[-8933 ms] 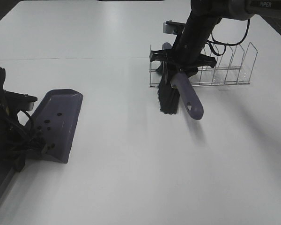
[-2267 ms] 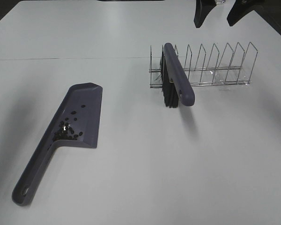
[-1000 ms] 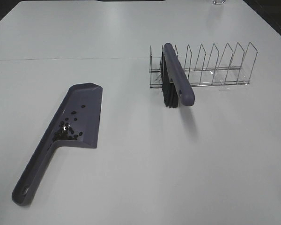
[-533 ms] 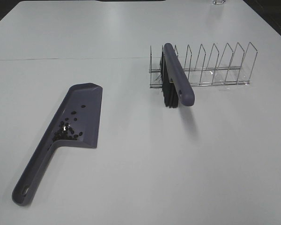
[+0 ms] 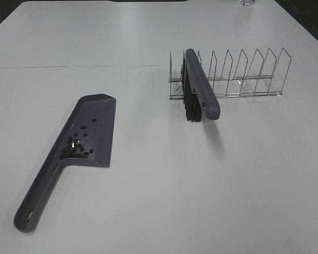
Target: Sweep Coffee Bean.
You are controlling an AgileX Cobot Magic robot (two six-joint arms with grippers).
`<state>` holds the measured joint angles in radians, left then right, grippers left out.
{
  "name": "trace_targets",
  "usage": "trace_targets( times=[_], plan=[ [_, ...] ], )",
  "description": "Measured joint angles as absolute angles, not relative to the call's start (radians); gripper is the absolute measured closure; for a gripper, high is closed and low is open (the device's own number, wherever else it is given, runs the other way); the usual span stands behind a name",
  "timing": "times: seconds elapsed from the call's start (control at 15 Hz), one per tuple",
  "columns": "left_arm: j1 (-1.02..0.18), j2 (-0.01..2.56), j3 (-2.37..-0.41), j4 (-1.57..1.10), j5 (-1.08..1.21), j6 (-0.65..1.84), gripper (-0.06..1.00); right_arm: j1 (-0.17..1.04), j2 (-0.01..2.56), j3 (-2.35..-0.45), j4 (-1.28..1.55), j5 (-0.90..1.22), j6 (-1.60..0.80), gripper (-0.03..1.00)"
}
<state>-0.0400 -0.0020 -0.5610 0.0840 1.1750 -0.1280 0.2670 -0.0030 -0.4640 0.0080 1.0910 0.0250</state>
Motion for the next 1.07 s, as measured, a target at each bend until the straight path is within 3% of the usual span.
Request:
trace_targets(
  times=[1.07],
  plan=[
    [-0.040,-0.007,-0.520,-0.022,1.087,0.000,0.22,0.267,-0.004,-0.458,0.000,1.102,0.016,0.34]
  ],
)
